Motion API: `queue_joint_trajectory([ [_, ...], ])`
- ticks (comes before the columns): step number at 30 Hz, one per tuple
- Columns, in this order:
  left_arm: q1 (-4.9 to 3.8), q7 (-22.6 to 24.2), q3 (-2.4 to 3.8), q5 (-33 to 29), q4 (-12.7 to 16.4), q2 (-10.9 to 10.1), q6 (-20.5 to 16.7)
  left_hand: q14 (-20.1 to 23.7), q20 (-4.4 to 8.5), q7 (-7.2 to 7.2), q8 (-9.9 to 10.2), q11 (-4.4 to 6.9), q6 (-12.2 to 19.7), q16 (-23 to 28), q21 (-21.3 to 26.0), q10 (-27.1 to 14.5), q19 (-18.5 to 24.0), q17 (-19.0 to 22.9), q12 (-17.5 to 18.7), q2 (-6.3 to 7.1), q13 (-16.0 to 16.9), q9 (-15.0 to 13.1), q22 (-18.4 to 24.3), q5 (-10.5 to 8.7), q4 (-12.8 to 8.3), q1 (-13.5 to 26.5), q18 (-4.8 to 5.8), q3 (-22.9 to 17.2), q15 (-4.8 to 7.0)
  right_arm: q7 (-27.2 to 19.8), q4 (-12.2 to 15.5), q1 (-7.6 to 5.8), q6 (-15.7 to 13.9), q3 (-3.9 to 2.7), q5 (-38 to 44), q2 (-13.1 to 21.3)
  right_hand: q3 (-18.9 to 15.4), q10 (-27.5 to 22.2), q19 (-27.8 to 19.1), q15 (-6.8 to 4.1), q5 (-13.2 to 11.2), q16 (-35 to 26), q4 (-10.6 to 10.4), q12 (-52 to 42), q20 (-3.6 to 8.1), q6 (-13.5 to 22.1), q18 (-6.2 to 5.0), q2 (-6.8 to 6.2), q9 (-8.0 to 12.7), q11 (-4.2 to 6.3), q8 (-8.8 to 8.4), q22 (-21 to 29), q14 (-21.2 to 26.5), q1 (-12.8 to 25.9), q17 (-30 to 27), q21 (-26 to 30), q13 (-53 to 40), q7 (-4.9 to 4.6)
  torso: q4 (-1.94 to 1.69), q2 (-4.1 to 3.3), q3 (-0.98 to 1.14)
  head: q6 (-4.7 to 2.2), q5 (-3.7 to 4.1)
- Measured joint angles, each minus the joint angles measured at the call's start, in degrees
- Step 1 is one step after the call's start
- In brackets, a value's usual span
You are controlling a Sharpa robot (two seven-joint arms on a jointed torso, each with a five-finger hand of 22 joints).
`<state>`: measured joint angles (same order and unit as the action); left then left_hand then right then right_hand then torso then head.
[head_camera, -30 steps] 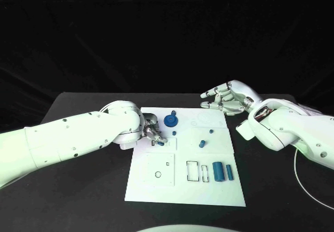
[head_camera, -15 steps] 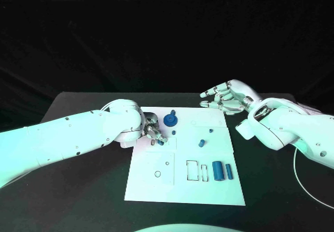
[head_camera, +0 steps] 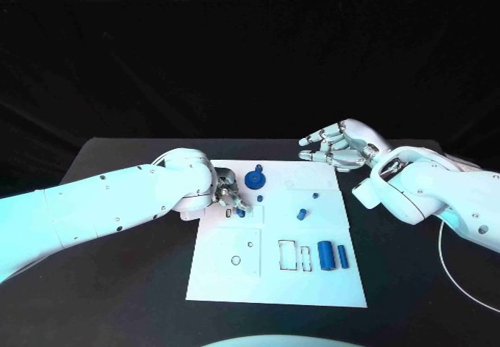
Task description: Assemble the parts on the task board
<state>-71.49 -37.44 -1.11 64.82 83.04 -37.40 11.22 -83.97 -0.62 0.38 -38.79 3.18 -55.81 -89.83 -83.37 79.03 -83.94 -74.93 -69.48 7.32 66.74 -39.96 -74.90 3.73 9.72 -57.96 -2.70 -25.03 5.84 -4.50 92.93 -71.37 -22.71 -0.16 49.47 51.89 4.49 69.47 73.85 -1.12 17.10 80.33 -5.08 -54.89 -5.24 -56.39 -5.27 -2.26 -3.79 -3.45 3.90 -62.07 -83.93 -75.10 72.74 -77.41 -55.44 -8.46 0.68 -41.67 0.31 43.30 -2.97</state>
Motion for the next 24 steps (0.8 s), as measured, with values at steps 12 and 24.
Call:
queue_joint_trajectory([
  [12,-0.02,0.0,0.02,0.0,-0.4,0.2,0.3,-0.2,0.21,-0.10,-0.3,0.21,-0.5,0.0,-0.5,0.2,-0.2,0.0,-0.2,0.17,0.1,-0.3,0.0,0.00,1.8,1.2,-0.01,5.5,0.20,-0.1,0.0,0.00,0.0,0.01,-0.2,0.0,-0.5,0.0,0.0,0.00,0.3,0.0,-0.5,0.0,0.00,0.0,-0.01,0.30,0.0,0.00,0.00,0.3,0.0,0.3,-0.3,0.2,0.2,0.00,0.01,0.01,-0.02,-0.04,0.09],
  [24,0.03,0.0,0.03,0.1,-0.3,0.1,0.0,0.0,0.41,-0.51,-0.4,0.41,-0.9,0.0,-0.7,0.8,0.0,0.0,-0.4,-0.06,0.4,-0.5,0.0,0.00,4.5,1.9,0.00,12.8,0.40,-0.1,0.0,0.00,0.0,0.01,-0.4,0.0,-0.8,0.0,-0.2,0.00,0.3,-0.3,-0.8,0.0,-0.21,0.0,0.00,0.06,0.0,0.00,0.00,0.5,0.0,0.5,-0.4,0.5,0.2,0.00,0.00,0.00,-0.07,-0.04,0.18],
])
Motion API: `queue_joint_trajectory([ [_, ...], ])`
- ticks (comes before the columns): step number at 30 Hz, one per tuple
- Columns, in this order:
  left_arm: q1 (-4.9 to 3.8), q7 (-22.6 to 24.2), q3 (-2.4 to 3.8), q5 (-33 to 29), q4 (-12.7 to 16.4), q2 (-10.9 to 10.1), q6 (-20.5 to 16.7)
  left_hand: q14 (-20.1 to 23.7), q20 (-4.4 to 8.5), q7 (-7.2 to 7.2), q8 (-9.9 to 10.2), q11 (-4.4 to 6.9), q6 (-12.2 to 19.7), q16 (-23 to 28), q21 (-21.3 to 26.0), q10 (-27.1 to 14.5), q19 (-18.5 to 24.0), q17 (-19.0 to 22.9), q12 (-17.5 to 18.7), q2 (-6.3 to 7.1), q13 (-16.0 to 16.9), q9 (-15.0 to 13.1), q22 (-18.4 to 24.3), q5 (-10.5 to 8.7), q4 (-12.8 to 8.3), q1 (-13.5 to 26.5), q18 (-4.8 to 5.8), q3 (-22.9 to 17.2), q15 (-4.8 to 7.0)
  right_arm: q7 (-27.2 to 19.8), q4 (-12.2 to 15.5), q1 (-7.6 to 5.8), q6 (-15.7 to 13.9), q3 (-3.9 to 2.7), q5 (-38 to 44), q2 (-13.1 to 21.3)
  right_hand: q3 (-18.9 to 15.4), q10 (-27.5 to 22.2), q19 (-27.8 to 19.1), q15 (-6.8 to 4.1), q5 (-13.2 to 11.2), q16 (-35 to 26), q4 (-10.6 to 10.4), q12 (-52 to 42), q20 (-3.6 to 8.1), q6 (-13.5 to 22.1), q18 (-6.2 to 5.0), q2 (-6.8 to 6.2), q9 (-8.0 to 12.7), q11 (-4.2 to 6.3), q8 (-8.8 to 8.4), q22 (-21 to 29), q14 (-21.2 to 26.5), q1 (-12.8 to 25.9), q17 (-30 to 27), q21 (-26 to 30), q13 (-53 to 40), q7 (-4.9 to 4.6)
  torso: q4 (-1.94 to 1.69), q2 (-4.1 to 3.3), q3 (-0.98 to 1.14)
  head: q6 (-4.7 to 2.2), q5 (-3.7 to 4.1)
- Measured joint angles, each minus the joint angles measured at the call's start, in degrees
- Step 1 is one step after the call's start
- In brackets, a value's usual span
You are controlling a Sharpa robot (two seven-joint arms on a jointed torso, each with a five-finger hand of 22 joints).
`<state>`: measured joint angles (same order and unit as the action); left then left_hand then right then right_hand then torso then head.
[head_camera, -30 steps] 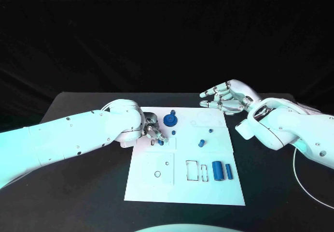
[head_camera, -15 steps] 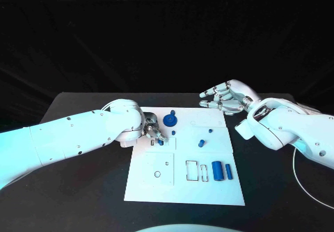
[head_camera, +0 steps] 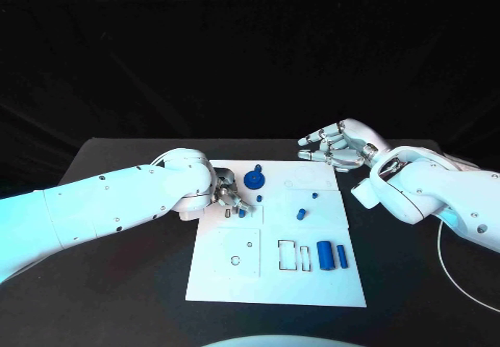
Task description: Assemble the parts on the task board
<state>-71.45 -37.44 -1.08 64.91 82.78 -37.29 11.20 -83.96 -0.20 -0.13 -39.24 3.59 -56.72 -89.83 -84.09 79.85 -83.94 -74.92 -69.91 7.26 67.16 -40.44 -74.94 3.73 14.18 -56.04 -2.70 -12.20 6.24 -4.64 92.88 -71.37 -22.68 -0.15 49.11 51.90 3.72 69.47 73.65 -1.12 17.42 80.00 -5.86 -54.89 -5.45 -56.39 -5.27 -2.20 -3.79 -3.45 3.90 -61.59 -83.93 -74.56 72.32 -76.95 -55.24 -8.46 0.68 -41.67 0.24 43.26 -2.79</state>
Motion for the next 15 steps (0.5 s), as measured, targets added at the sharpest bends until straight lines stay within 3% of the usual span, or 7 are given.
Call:
queue_joint_trajectory([
  [9,0.19,0.0,0.09,0.0,1.0,-0.7,-0.9,0.0,0.00,0.18,0.1,0.00,-0.2,0.0,0.0,0.0,0.0,0.0,0.0,-0.52,0.0,-0.1,0.0,0.00,0.8,-0.5,0.00,1.6,0.00,0.0,-0.1,0.00,0.1,0.00,-0.1,-0.1,-0.2,0.0,0.0,0.00,0.0,0.0,-0.2,0.0,0.00,0.0,0.00,0.17,0.0,0.00,0.00,0.1,0.0,0.2,-0.1,0.0,0.0,0.00,-0.01,-0.01,-0.01,0.03,0.00],
  [13,0.58,-0.1,0.91,-0.2,2.4,-2.1,-1.0,0.0,0.00,0.18,0.3,0.00,-0.2,0.0,0.1,0.0,0.0,0.0,0.2,-0.55,-0.6,-0.1,0.0,0.00,1.5,-0.6,0.00,3.4,0.00,-0.1,-0.2,0.02,0.1,0.01,-0.1,-0.1,-0.2,0.0,0.0,0.00,0.0,0.0,-0.2,0.0,0.00,0.0,0.00,0.23,0.0,0.00,0.00,0.1,0.0,0.2,-0.1,0.0,0.0,0.00,-0.03,-0.01,-0.02,-0.04,0.06],
  [15,0.26,-0.1,1.67,-0.4,3.1,-2.9,-1.2,0.0,0.00,0.31,0.5,0.00,0.0,0.0,0.4,0.0,0.0,0.0,0.8,-0.86,-1.1,-0.1,0.0,0.00,1.8,-0.9,0.00,4.2,0.00,-0.1,-0.3,0.02,0.1,0.03,-0.1,-0.2,-0.2,0.0,0.0,0.00,0.0,0.0,-0.2,0.0,0.00,0.0,0.00,0.23,0.0,0.00,0.00,0.1,0.0,0.2,-0.1,0.0,0.0,0.00,-0.05,0.01,-0.01,-0.12,0.08],
])
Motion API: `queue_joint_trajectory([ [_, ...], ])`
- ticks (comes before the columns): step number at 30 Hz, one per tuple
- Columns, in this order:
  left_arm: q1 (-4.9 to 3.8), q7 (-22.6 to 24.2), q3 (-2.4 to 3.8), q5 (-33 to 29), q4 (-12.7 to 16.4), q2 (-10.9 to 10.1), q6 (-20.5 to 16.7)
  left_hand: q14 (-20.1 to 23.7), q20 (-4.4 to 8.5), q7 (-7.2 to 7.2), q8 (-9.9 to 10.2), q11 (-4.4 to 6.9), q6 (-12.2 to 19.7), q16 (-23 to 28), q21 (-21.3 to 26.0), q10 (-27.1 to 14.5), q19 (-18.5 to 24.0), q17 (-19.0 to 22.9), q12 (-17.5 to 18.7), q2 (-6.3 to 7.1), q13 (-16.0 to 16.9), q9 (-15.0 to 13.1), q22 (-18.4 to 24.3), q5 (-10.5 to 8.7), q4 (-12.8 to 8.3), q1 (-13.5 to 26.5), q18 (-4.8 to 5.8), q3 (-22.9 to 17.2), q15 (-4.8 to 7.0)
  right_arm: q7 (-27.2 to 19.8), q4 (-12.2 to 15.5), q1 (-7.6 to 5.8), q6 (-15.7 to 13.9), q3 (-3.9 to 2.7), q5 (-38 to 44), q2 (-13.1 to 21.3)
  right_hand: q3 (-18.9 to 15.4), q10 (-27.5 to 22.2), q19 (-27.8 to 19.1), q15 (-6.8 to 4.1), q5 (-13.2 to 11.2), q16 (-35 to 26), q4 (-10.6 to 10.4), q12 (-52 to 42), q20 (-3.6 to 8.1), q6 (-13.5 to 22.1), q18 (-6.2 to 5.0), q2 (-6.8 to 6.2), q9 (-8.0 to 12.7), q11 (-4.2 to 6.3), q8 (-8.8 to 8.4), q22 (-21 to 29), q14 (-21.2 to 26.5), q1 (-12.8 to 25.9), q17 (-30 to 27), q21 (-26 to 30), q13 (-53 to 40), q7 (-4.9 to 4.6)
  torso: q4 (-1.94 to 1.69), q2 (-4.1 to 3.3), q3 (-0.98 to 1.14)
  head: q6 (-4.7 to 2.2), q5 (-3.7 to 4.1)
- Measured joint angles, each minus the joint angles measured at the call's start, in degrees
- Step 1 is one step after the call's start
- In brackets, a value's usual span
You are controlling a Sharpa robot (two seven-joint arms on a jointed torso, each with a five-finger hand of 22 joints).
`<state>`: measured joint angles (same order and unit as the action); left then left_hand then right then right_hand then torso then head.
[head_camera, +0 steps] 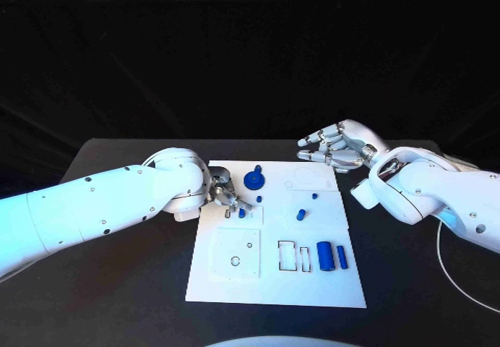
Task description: Assemble the parts on the task board
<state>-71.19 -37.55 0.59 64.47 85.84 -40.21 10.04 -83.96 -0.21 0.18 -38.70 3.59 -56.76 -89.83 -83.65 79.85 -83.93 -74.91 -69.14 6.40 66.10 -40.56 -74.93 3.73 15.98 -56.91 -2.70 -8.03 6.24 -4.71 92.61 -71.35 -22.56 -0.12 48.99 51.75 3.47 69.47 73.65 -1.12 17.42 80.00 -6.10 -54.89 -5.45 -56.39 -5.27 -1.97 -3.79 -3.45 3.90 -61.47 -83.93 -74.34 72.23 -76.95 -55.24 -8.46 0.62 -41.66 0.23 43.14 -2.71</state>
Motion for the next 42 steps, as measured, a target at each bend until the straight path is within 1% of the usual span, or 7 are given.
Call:
queue_joint_trajectory([
  [6,-3.19,-0.1,1.22,-1.5,0.1,-1.4,-0.2,0.0,0.00,0.83,1.3,-0.83,2.1,0.0,1.9,-2.1,0.0,0.0,2.5,-0.70,-2.4,0.2,0.0,0.00,0.5,-0.7,0.01,3.1,0.00,0.0,-0.3,0.00,0.1,0.03,-0.1,-0.3,0.0,0.0,0.0,0.00,0.0,0.0,0.0,0.0,0.00,0.0,0.00,0.00,0.0,0.00,0.00,0.0,0.0,0.0,-0.1,0.0,0.0,0.00,0.02,0.02,0.04,-0.26,-0.10],
  [9,-4.66,-0.1,1.48,-2.3,-2.0,-1.3,0.0,-0.1,-0.36,2.30,4.6,-1.96,5.5,0.0,3.1,-4.0,-0.1,0.0,4.6,-1.72,-4.7,2.1,0.0,0.00,0.3,-2.4,-0.01,4.5,-0.92,0.0,-0.3,0.01,0.1,0.05,-0.1,-0.4,0.0,0.0,0.0,0.00,0.0,0.0,0.0,0.0,0.00,0.0,0.00,0.00,0.0,0.00,0.00,0.0,0.0,0.0,-0.1,0.0,0.0,0.00,0.02,0.02,0.07,-0.38,-0.16],
  [13,-5.36,-0.1,1.49,-3.0,-6.3,0.2,0.7,0.0,-1.25,3.26,7.5,-2.76,6.5,0.0,3.3,-4.8,0.0,0.0,5.0,-2.55,-5.5,4.5,0.0,0.00,0.4,-4.2,0.00,5.9,-1.66,0.0,-0.5,0.02,0.2,0.07,-0.1,-0.6,0.0,0.0,0.0,0.00,0.0,0.0,0.0,0.0,0.00,0.0,0.00,0.00,0.0,0.00,0.00,0.0,0.0,0.0,-0.1,0.0,0.0,0.00,-0.01,0.01,0.05,-0.53,-0.12],
  [17,-5.63,-0.1,1.24,-3.3,-10.3,2.5,1.9,-0.2,-1.58,3.73,8.2,-2.88,5.7,0.0,3.3,-4.7,-0.1,0.0,5.0,-3.24,-5.4,5.7,0.0,0.00,0.5,-4.9,0.00,6.8,-1.86,0.0,-0.5,0.02,0.2,0.09,-0.1,-0.7,0.0,0.0,0.0,0.00,0.0,0.0,0.0,0.0,0.00,0.0,0.00,0.00,0.0,0.00,0.00,0.0,0.0,0.0,-0.1,0.0,0.0,0.00,-0.04,-0.03,0.01,-0.61,-0.15],
  [25,-5.67,0.0,-0.46,-3.1,-17.9,7.3,4.7,-0.2,-1.65,3.36,8.2,-2.97,4.6,0.0,3.3,-4.6,0.0,0.0,4.7,-3.70,-5.2,6.3,0.0,0.00,0.5,-5.4,-0.01,7.7,-1.86,0.0,-0.6,0.02,0.3,0.09,-0.1,-1.0,0.0,0.0,0.0,0.00,0.0,0.0,0.0,0.0,0.00,0.0,0.00,0.00,0.0,0.00,0.00,0.0,0.0,0.0,-0.1,0.0,0.0,0.00,0.05,-0.10,-0.07,-0.55,-0.34],
  [34,-5.55,0.0,-1.01,-2.5,-21.4,9.2,6.9,-0.2,-1.65,3.25,8.2,-2.97,3.6,0.0,3.1,-4.6,0.0,0.0,4.3,-3.98,-4.8,6.5,0.0,0.00,0.4,-5.7,0.00,8.5,-1.86,0.0,-0.8,0.07,0.4,0.11,-0.2,-1.0,0.0,0.0,0.0,0.00,0.0,0.0,0.0,0.0,0.00,0.0,0.00,0.00,0.0,0.00,0.00,0.0,0.0,0.0,-0.1,0.0,0.0,0.00,0.09,-0.09,-0.01,-0.28,-0.32],
  [42,-5.55,0.0,-1.06,-1.9,-22.3,9.5,8.0,-0.2,-1.65,3.06,8.2,-2.76,3.4,0.0,3.1,-4.4,0.0,0.0,4.3,-4.20,-4.7,6.6,0.0,0.00,0.3,-5.9,-0.01,8.7,-1.86,0.0,-0.8,0.08,0.5,0.11,-0.2,-1.1,0.0,0.0,0.0,0.00,0.0,0.0,0.0,0.0,0.00,0.0,0.00,0.00,0.0,0.00,0.00,0.0,0.0,0.0,-0.1,0.0,0.0,0.00,-0.01,-0.01,0.00,-0.14,-0.42],
])
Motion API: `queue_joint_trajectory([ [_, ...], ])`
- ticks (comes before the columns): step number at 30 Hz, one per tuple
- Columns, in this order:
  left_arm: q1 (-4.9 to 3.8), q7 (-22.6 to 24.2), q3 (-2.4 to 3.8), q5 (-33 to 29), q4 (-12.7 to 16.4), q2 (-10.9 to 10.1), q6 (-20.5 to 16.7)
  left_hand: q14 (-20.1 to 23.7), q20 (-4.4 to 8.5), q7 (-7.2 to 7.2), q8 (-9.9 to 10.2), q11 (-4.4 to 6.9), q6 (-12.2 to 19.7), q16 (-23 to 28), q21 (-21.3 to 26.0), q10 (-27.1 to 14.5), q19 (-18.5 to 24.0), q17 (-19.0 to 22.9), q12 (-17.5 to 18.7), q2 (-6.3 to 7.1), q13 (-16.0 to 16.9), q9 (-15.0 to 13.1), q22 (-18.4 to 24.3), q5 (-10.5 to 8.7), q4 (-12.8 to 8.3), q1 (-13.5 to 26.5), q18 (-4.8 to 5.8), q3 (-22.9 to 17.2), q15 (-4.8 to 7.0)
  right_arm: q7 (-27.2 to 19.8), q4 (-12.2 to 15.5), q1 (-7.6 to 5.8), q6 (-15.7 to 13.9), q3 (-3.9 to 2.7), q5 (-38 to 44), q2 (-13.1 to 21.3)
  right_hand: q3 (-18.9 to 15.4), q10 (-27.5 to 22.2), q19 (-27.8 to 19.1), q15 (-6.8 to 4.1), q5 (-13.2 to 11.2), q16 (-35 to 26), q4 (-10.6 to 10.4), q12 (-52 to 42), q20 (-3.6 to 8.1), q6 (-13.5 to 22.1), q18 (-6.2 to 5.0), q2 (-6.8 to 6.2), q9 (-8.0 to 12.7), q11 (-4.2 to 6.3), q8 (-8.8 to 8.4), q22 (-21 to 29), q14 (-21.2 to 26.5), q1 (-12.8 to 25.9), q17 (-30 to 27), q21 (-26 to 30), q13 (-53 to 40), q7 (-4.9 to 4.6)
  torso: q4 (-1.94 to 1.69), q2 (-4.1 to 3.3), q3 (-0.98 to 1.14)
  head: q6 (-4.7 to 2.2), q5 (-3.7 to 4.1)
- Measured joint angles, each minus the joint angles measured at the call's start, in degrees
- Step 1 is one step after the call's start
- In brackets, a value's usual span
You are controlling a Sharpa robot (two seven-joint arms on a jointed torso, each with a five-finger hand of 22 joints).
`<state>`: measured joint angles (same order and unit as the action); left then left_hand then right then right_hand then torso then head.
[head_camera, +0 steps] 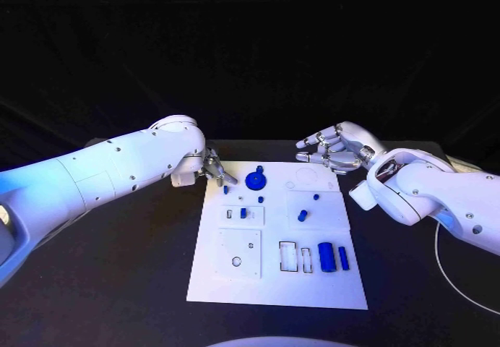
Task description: Assemble the parts on the task board
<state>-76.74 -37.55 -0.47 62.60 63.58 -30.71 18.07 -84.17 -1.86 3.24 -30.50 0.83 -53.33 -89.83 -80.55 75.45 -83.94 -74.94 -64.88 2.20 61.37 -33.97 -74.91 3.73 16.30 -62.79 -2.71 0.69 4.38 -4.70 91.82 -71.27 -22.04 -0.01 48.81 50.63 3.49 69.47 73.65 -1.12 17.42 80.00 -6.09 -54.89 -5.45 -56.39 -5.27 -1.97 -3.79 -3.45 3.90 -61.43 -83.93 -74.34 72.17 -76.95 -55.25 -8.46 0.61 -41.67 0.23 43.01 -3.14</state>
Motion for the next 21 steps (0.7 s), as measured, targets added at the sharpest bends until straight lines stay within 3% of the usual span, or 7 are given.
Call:
queue_joint_trajectory([
  [21,0.01,-0.1,-0.02,0.4,0.3,0.1,3.4,0.1,0.01,-0.81,-1.3,0.62,-2.1,0.0,-0.4,0.6,0.0,0.0,-0.8,-1.66,0.6,-0.5,0.0,0.00,-0.4,-2.4,0.00,0.9,0.13,0.0,-0.1,0.02,0.3,0.01,0.0,-0.1,-0.2,0.0,0.0,0.00,0.0,0.0,-0.2,0.0,0.00,0.0,0.00,0.00,0.0,0.00,0.00,0.0,0.0,0.0,0.0,0.0,-0.1,0.00,0.03,0.01,0.04,0.08,-0.16],
])
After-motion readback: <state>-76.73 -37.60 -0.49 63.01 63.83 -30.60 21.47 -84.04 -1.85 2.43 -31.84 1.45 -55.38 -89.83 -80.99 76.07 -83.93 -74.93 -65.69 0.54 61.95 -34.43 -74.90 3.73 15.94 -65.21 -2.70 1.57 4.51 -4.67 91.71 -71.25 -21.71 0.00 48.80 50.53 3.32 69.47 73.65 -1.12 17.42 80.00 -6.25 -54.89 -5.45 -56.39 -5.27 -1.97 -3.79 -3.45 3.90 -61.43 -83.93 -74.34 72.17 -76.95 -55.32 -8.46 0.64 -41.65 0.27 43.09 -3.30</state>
